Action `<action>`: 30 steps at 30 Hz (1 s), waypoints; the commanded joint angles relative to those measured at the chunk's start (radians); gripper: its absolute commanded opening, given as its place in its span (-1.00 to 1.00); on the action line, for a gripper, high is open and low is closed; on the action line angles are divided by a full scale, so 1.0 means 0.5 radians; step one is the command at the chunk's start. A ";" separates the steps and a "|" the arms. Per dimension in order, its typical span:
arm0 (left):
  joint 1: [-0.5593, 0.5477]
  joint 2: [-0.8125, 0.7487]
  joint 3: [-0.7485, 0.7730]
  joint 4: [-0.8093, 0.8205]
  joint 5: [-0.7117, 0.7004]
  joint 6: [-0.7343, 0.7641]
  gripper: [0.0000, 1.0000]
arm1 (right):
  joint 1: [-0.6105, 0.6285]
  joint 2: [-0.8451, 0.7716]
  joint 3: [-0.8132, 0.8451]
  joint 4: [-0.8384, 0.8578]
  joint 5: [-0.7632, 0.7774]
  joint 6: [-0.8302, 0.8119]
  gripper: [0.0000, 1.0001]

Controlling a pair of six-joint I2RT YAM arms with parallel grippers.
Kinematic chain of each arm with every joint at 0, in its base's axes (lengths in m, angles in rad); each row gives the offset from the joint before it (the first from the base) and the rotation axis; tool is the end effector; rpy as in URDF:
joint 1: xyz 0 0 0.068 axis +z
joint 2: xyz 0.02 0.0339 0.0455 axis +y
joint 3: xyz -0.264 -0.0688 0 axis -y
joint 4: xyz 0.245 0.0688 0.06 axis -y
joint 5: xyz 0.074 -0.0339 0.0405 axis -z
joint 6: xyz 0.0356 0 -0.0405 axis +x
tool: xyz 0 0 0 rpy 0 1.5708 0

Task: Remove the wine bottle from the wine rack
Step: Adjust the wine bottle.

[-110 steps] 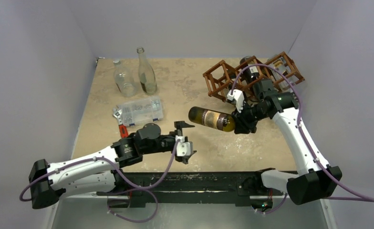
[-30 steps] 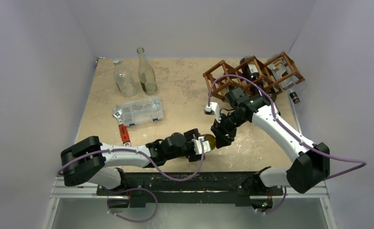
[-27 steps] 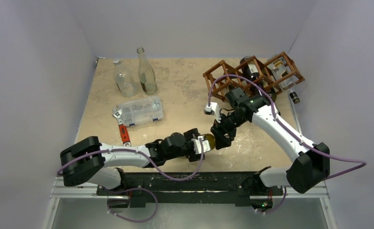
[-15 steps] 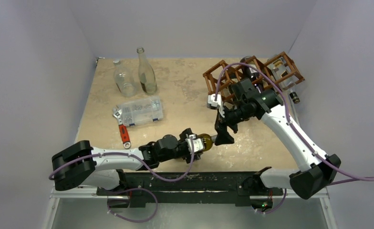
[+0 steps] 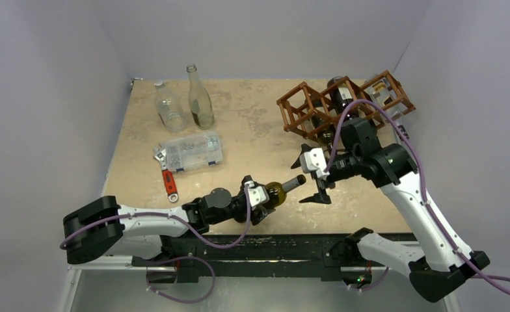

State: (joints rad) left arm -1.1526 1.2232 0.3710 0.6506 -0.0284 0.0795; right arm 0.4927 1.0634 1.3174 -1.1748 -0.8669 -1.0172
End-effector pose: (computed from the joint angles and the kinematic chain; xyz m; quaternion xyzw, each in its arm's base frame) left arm 0.1000 -0.2225 0.1948 0.4402 0.6374 -0.3138 0.5491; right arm 0.1392 0.1055 0.3866 -0.6870 0.5345 0.3093 0.3831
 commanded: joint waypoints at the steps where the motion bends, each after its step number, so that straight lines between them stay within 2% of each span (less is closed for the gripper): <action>1: 0.005 -0.114 -0.013 0.364 0.029 -0.136 -1.00 | 0.001 -0.055 -0.134 0.151 -0.236 -0.312 0.98; 6: 0.004 -0.160 -0.054 0.408 0.041 -0.144 -1.00 | -0.036 -0.083 -0.222 0.311 -0.321 -0.192 0.98; 9: 0.005 -0.178 -0.064 0.410 0.047 -0.197 -1.00 | -0.121 -0.093 -0.253 0.397 -0.451 -0.063 0.98; 14: 0.004 -0.195 -0.065 0.406 0.048 -0.226 -1.00 | -0.297 -0.067 -0.300 0.406 -0.723 -0.052 0.98; 23: 0.004 -0.195 -0.064 0.478 0.094 -0.274 -1.00 | -0.319 -0.085 -0.499 0.605 -0.793 0.141 0.97; 30: 0.005 -0.168 -0.064 0.557 0.094 -0.334 -1.00 | -0.321 -0.096 -0.575 0.713 -0.822 0.227 0.87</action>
State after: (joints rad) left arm -1.1522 1.1656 0.3286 0.7322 0.0002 -0.0517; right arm 0.3359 1.0309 1.0477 -0.8833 -1.2293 -0.9501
